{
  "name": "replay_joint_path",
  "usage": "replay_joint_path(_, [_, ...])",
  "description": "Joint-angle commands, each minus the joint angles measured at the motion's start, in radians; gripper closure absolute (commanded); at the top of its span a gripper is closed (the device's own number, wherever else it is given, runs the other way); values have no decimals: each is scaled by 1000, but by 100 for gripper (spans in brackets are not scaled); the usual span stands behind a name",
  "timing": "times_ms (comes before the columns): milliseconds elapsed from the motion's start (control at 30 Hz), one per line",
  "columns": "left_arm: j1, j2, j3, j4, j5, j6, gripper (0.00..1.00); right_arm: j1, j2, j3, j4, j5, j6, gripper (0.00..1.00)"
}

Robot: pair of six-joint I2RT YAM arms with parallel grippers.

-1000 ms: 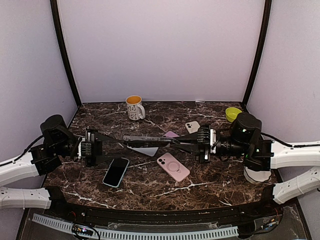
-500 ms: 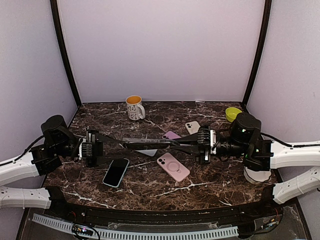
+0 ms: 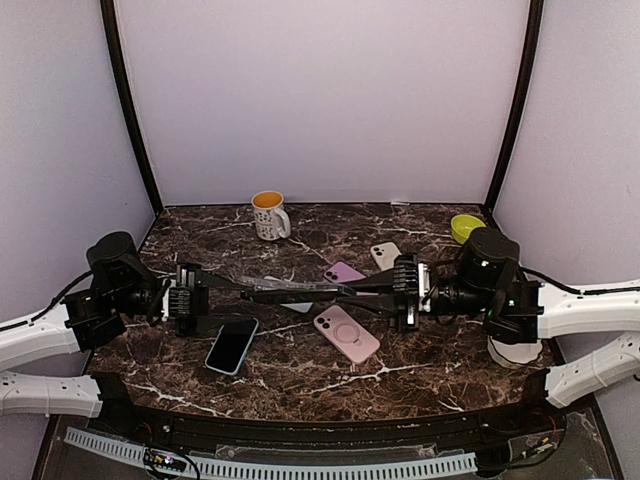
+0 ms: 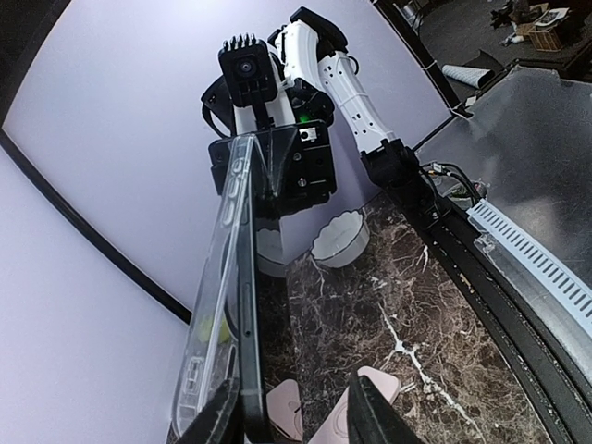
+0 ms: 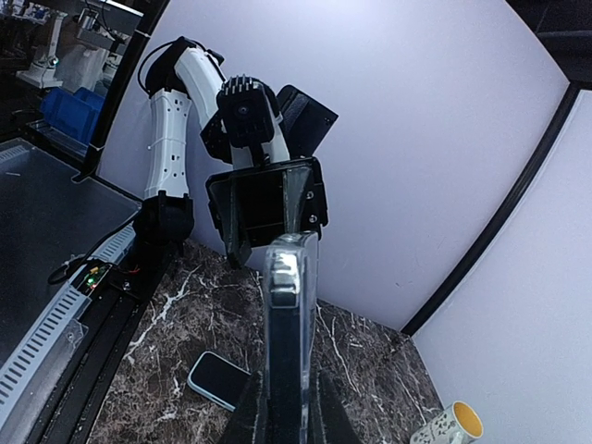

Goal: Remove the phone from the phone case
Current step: Pass from the right arm to the left

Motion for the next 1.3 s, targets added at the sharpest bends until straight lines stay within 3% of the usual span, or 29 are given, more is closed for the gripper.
replay_joint_path(0, [-3, 2, -10, 12, -16, 7, 59, 24, 5, 43, 106, -44, 6, 100])
replay_joint_path(633, [-11, 7, -11, 11, -30, 13, 73, 52, 66, 69, 144, -92, 27, 100])
replay_joint_path(767, [-12, 6, -11, 10, -34, 17, 79, 55, 77, 72, 144, -103, 32, 100])
replay_joint_path(1033, [-14, 6, -11, 8, -38, 20, 99, 61, 89, 74, 138, -108, 40, 100])
replay_joint_path(1167, [-15, 5, -10, 4, -44, 26, 100, 63, 93, 71, 127, -94, 48, 100])
replay_joint_path(1200, [-16, 5, -10, 4, -45, 30, 100, 64, 93, 70, 124, -84, 55, 90])
replay_joint_path(1267, [-17, 6, -10, 0, -52, 35, 100, 64, 92, 67, 110, -56, 78, 62])
